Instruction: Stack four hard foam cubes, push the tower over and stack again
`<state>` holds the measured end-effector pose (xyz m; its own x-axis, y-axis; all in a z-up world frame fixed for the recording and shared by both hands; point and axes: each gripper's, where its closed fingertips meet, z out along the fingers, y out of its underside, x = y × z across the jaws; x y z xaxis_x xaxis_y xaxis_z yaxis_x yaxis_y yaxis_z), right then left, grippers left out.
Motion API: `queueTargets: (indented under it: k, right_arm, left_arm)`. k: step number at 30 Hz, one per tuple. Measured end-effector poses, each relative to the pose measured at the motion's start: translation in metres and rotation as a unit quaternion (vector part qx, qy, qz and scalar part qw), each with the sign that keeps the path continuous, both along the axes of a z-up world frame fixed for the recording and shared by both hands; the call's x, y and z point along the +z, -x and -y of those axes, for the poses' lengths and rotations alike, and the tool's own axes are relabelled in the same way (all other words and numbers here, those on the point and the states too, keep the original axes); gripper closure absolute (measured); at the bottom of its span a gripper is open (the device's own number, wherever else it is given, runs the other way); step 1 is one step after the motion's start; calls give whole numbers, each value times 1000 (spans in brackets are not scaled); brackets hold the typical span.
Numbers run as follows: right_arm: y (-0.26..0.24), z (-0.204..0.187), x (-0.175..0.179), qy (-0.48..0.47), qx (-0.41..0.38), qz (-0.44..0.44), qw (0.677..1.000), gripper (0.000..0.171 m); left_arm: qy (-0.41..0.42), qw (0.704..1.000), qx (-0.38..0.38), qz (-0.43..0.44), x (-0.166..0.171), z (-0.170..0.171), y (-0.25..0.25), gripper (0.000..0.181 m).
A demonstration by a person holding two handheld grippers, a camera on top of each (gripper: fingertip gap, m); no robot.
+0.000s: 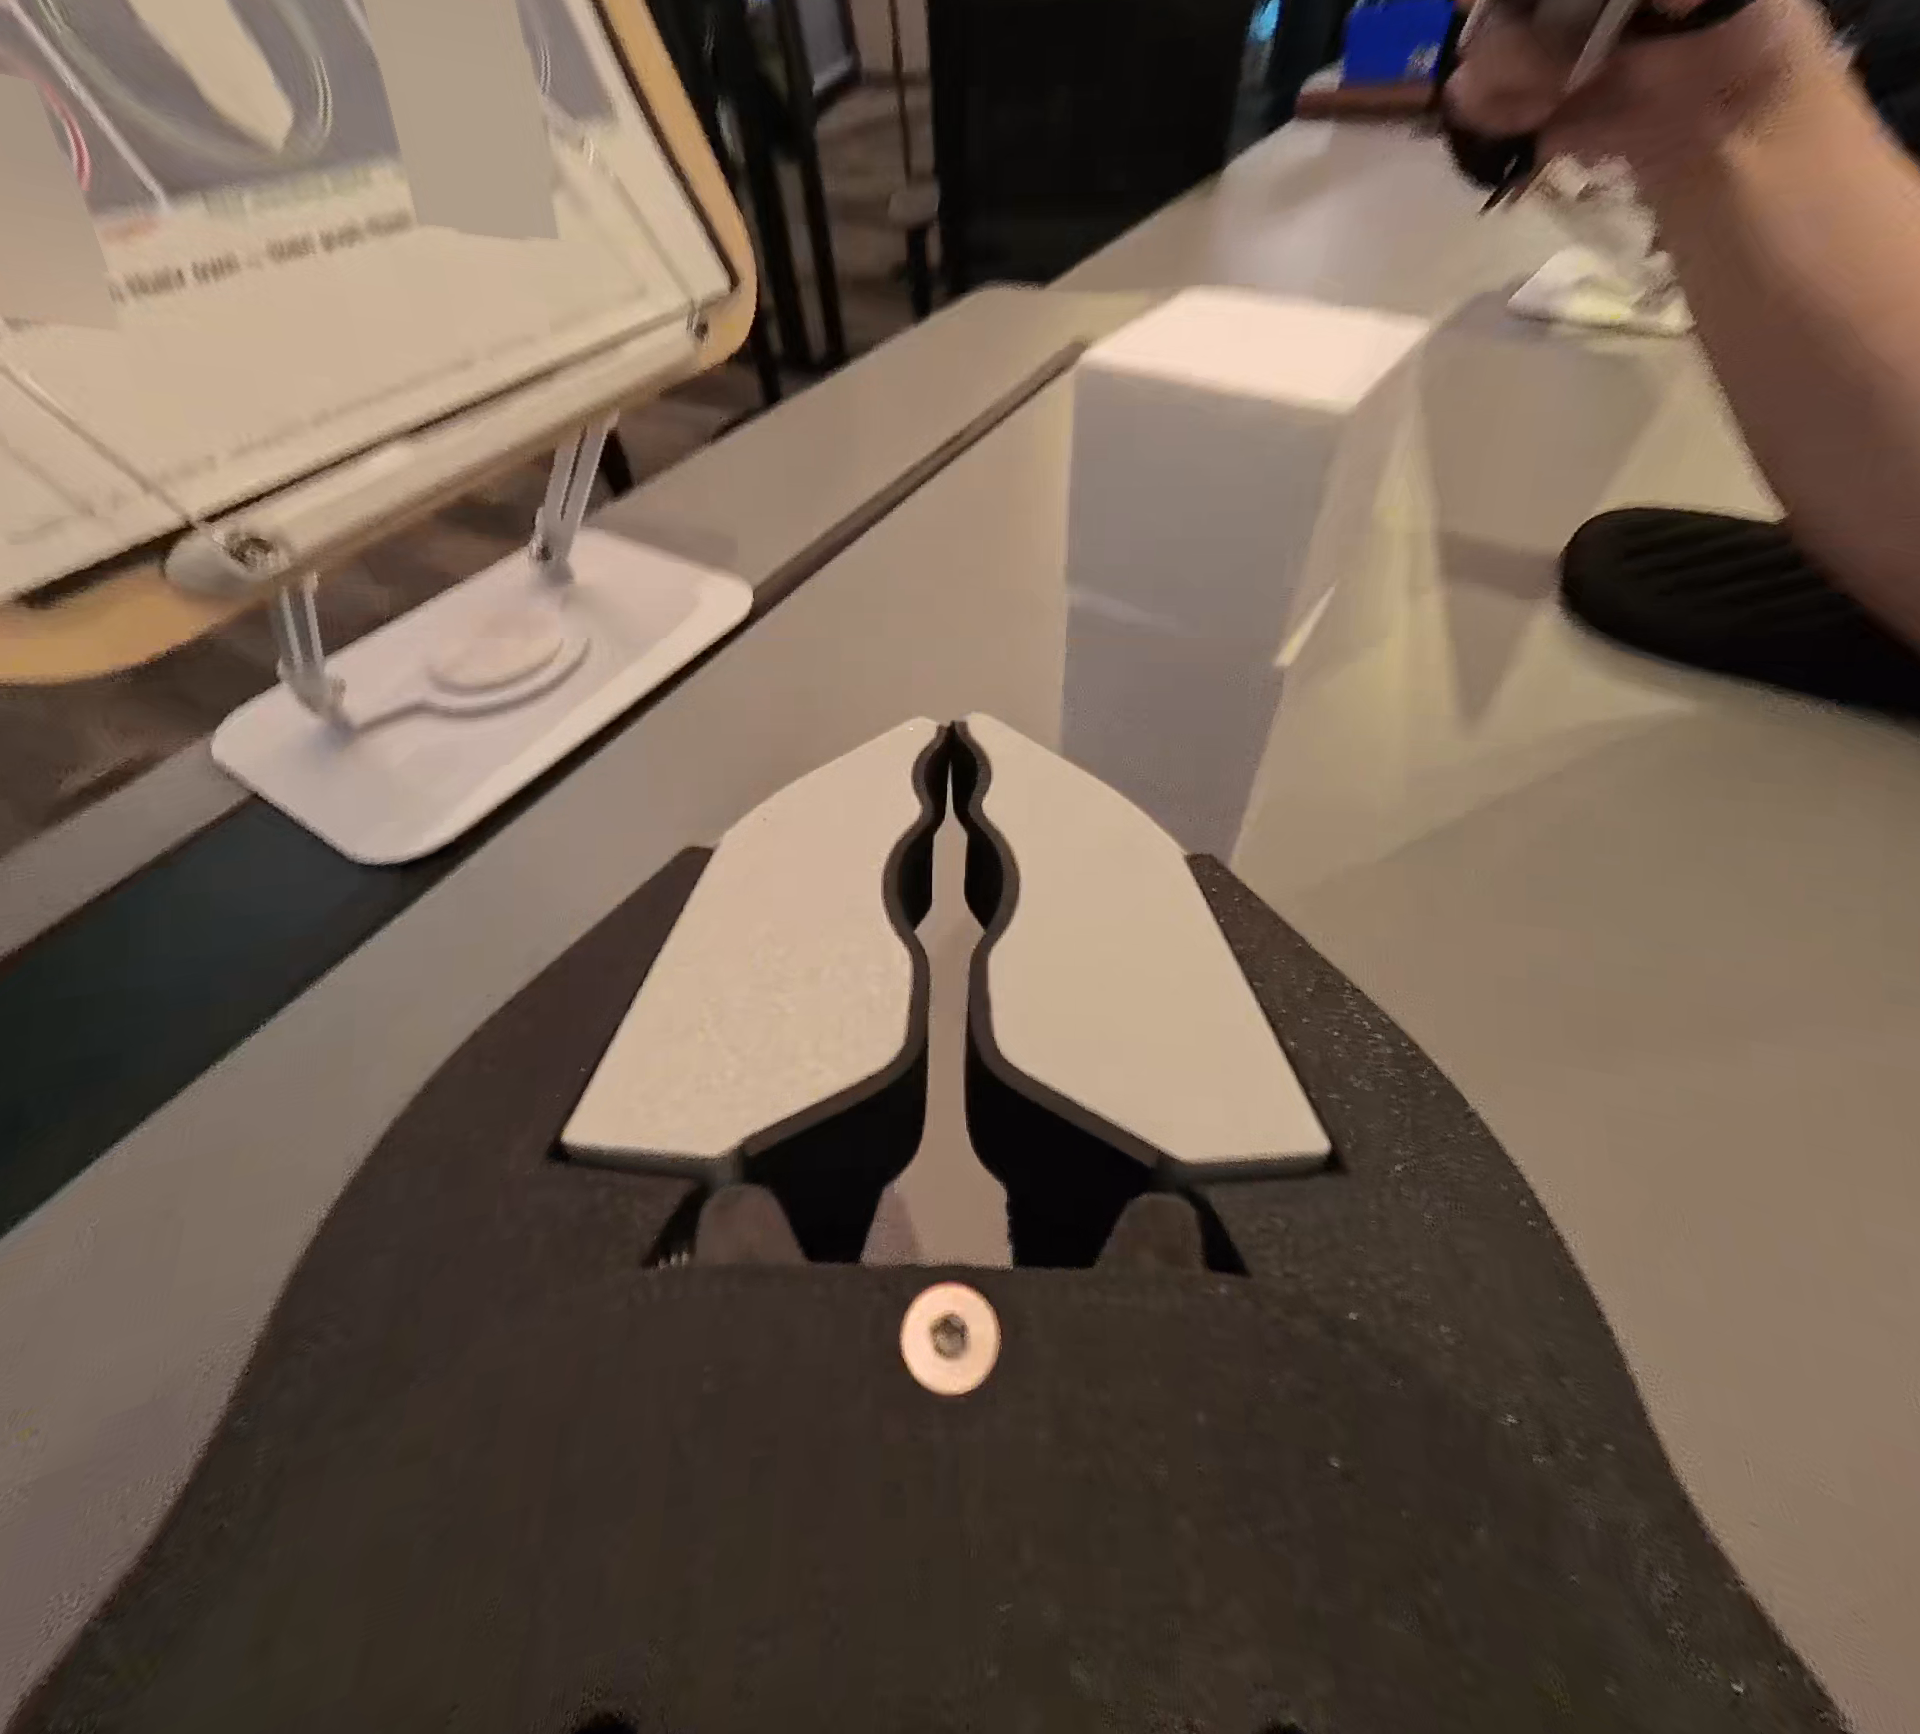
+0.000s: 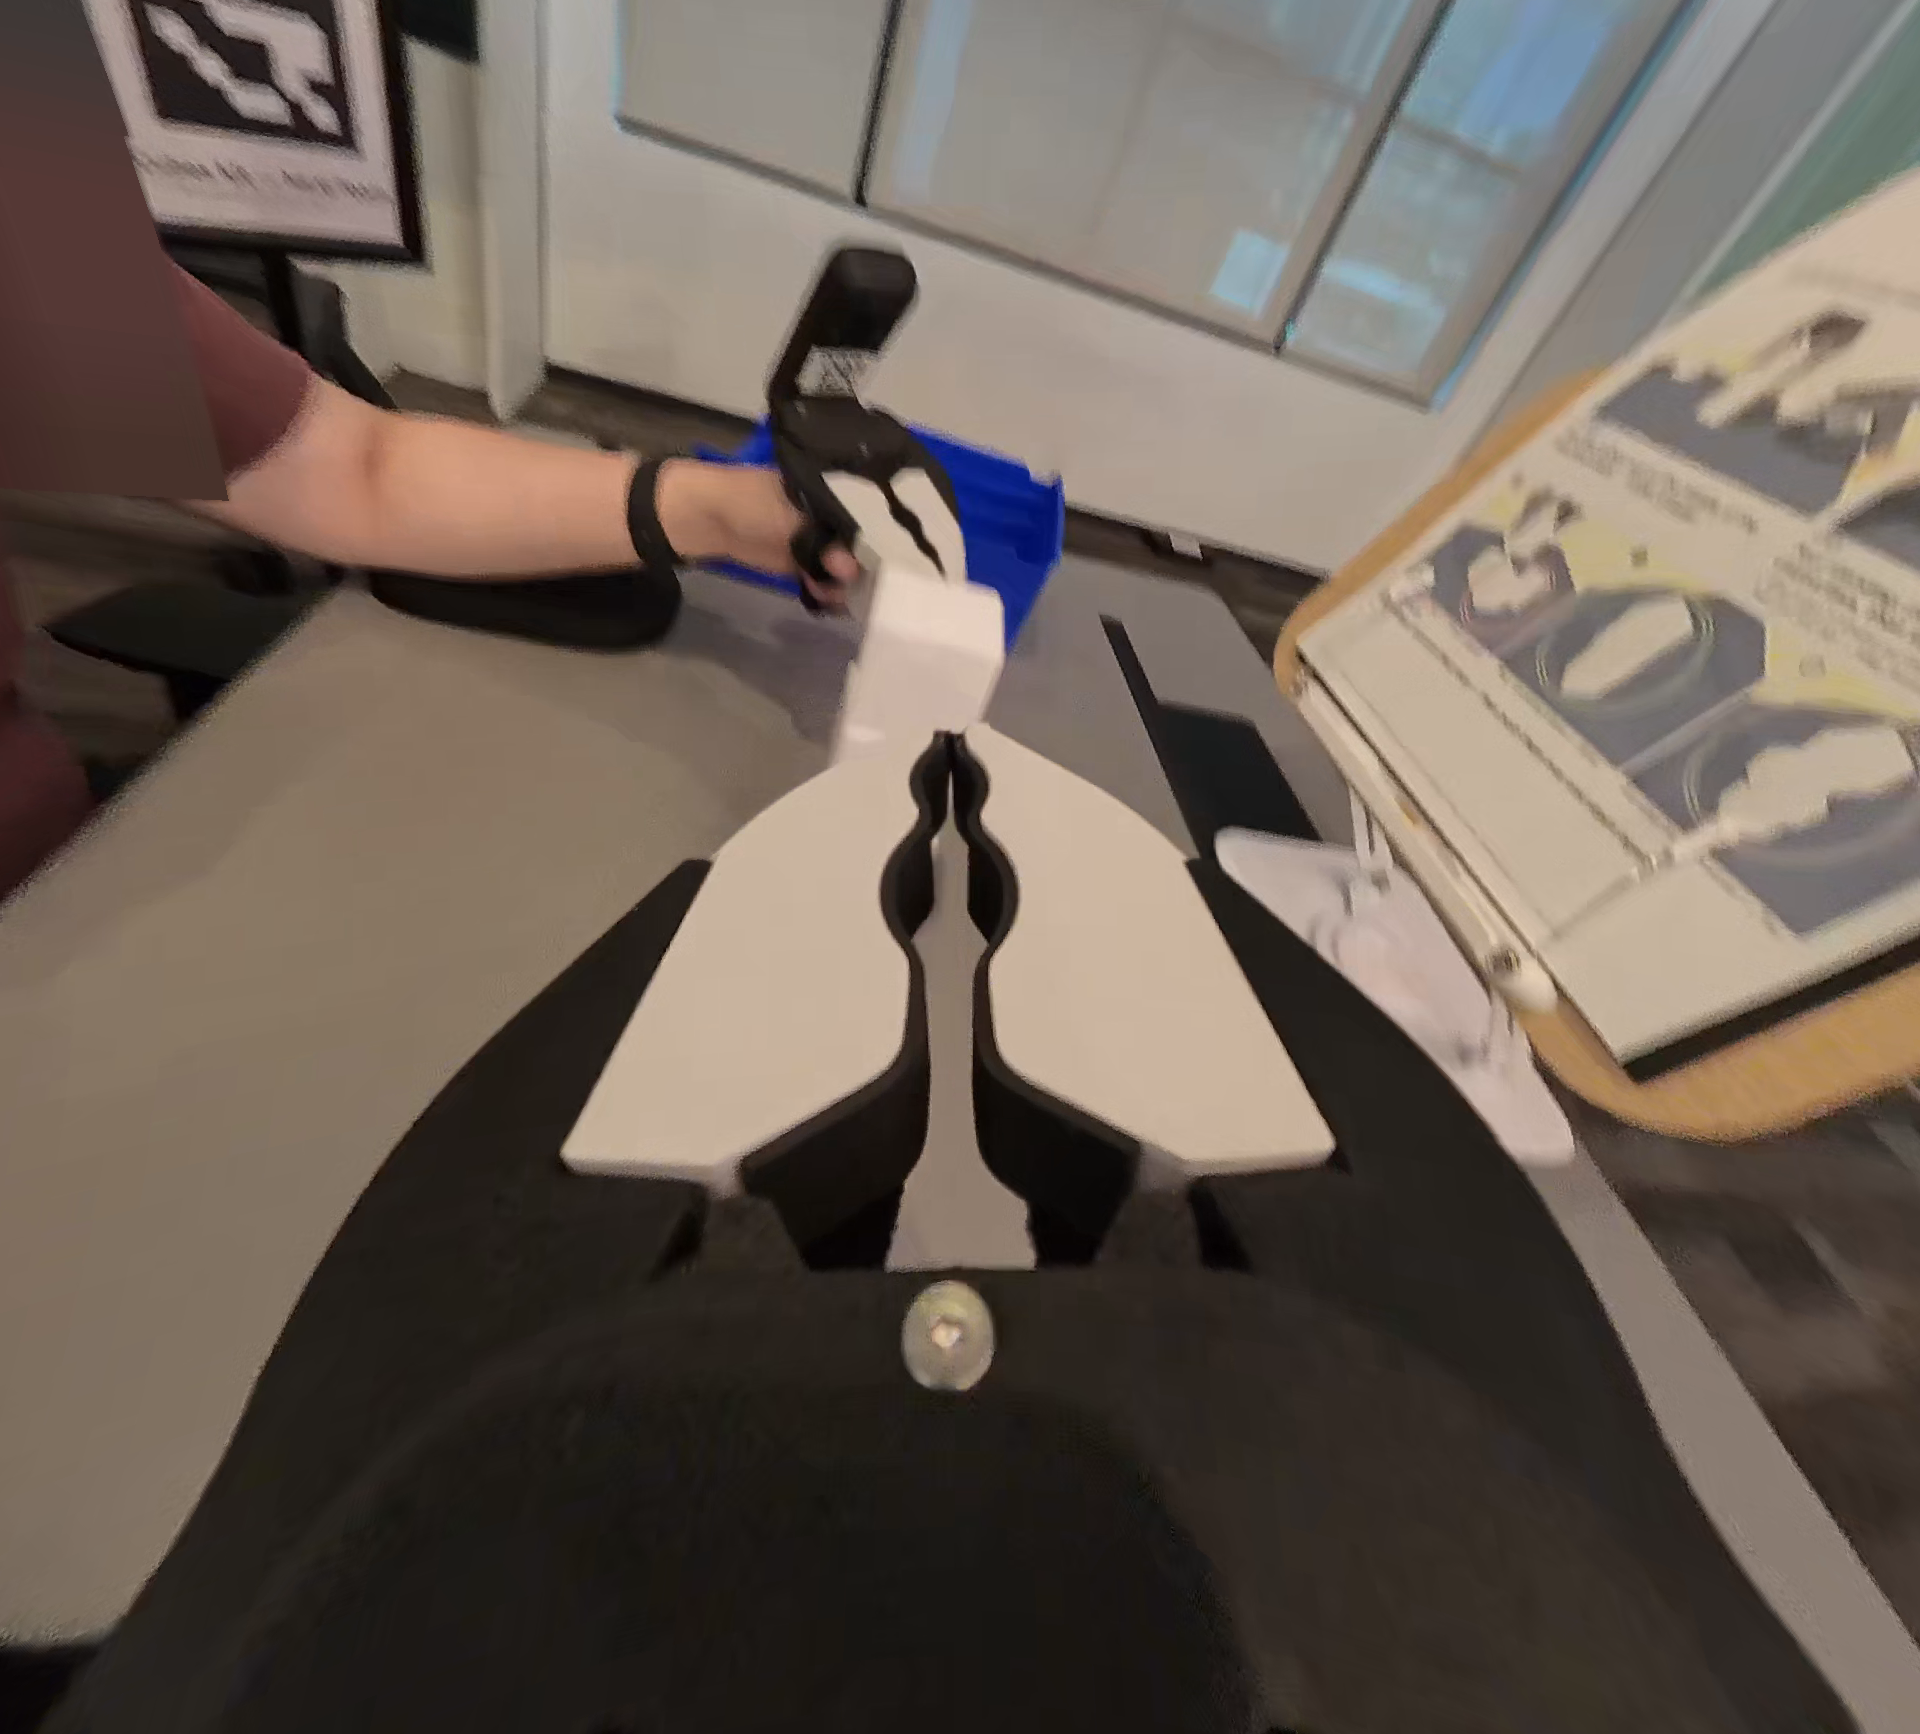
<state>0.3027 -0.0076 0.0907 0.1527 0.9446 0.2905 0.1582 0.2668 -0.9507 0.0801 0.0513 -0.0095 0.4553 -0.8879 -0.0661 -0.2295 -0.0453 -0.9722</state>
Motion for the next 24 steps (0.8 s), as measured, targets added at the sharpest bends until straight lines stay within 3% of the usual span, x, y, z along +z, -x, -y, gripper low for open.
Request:
queueTargets:
  k: [4,11,24]
  right_arm:
    - [-15,-33,-32,23,-90,76,993,171]
    - [-29,-37,-36,28,-113,88,989,171]
    - [-58,-41,-31,39,-134,47,989,171]
  left_arm:
    - [37,995,-1,-93,-36,-1,-2,181]
    - [31,978,-30,-204,-73,12,-26,181]
    - [1,992,-106,-74,-16,37,-105,181]
